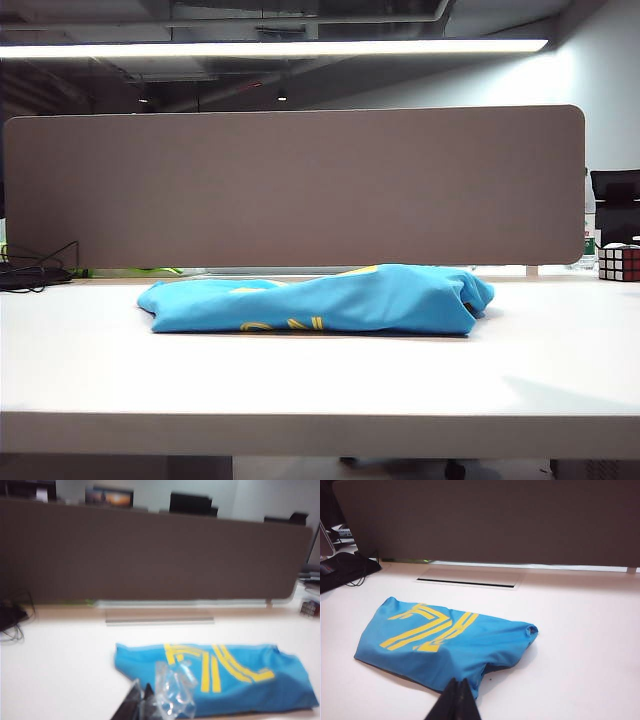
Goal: Fold the bottom side of the soccer jersey horizontally towards the center, about one-third of the way, then fold the sleeve back towards the center, creating a straight line along the edge of the the soccer jersey, and finally fold the bottom of the soccer jersey up towards the top, creating a neat rectangle.
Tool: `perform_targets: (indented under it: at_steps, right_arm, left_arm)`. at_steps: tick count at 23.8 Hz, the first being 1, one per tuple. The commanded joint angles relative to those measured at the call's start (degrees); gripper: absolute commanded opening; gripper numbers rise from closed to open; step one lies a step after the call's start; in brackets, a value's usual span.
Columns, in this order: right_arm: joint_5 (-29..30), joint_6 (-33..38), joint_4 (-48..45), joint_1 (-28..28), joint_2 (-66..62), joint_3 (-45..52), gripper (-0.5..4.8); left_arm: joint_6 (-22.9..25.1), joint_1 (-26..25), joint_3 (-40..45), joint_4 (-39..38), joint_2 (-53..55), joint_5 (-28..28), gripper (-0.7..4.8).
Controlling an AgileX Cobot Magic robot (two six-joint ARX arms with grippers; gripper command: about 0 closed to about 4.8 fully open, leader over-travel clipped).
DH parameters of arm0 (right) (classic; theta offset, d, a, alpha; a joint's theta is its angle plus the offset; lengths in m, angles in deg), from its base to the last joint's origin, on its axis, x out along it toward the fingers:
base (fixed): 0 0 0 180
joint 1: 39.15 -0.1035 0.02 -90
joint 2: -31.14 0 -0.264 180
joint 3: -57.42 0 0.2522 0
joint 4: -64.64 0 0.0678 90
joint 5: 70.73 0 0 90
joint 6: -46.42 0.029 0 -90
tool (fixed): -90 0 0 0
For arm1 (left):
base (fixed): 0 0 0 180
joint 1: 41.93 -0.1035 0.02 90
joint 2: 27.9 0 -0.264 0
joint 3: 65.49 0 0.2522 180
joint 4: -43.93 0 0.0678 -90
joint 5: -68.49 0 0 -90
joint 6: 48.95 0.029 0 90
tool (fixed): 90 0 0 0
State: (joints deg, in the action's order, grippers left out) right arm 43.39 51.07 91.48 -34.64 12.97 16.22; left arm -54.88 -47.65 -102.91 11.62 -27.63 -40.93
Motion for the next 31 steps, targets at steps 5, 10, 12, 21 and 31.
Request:
perform_targets:
  at_steps: [5, 10, 12, 21, 31]
  right_arm:
    - [-5.97, -0.22, 3.98, 0.26, 17.07, 6.95, -0.08]
    - [-7.52, -0.20, 6.08, 0.28, 17.29, 11.80, -0.08]
    - [-7.52, -0.17, 4.72, 0.28, 18.16, 13.70, -0.08]
    - [-12.35, -0.09, -11.34, 0.24, 18.18, 25.79, -0.08]
    - [-20.41, -0.13, -14.49, 0.24, 18.18, 27.41, -0.08]
  left_arm:
    - [-2.69, -0.13, 1.49, -8.59, 1.31, -0.94, -0.05]
    - [-5.60, -0.11, 4.55, -3.41, 0.44, -0.96, -0.05]
    - [-5.44, -0.11, 6.03, -0.11, 0.44, -0.96, -0.05]
    - [-8.09, -0.11, 19.32, 20.00, 0.42, 2.82, -0.05]
    - [-4.42, -0.09, 23.21, 26.88, 0.57, 9.79, -0.05]
